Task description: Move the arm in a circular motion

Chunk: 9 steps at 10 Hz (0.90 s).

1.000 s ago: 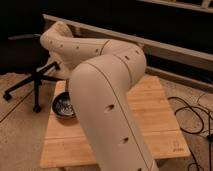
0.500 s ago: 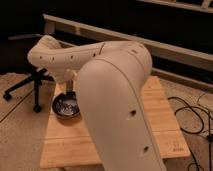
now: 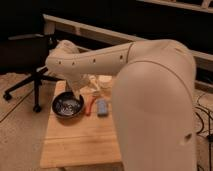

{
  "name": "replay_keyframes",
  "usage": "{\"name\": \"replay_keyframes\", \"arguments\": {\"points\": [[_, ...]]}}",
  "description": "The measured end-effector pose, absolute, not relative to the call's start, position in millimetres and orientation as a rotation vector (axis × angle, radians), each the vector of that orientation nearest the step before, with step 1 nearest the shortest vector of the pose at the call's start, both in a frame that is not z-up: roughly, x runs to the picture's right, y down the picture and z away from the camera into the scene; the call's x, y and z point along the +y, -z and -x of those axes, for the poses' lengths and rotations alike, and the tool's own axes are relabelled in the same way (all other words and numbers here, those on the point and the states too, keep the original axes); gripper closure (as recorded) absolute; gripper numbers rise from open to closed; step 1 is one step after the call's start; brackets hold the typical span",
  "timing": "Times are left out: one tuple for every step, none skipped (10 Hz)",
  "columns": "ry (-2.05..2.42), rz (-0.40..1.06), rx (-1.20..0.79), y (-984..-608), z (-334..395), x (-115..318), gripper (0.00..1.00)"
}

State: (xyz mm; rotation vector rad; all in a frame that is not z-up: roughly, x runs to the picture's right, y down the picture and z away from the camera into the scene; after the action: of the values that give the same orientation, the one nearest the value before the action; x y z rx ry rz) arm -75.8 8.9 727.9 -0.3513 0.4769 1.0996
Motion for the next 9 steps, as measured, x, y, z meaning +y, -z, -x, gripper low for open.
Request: {"name": "replay_keyframes", "arguments": {"points": [[-1.141, 0.355, 0.475, -728.0, 65.7, 1.2, 0.35], [-1.2, 0.363, 0.472, -730.8, 50.5, -13.0, 0.35], [-1.251, 0.362, 0.476, -736.0, 32.4, -31.9, 0.35], [-1.275, 0.36, 0.478, -740.9, 24.1, -45.5, 0.35], [-1.292, 0.355, 0.486, -749.1, 17.3, -62.0, 0.35], [-1.297, 0.351, 0.486, -757.1, 18.5, -77.0, 0.35], [-1.283, 0.345, 0.484, -766.2, 27.0, -92.3, 0.35], [-1.26, 0.343, 0.478, -772.7, 39.3, -101.9, 0.35], [-1.236, 0.346, 0.466, -776.4, 52.9, -107.0, 0.35]]}}
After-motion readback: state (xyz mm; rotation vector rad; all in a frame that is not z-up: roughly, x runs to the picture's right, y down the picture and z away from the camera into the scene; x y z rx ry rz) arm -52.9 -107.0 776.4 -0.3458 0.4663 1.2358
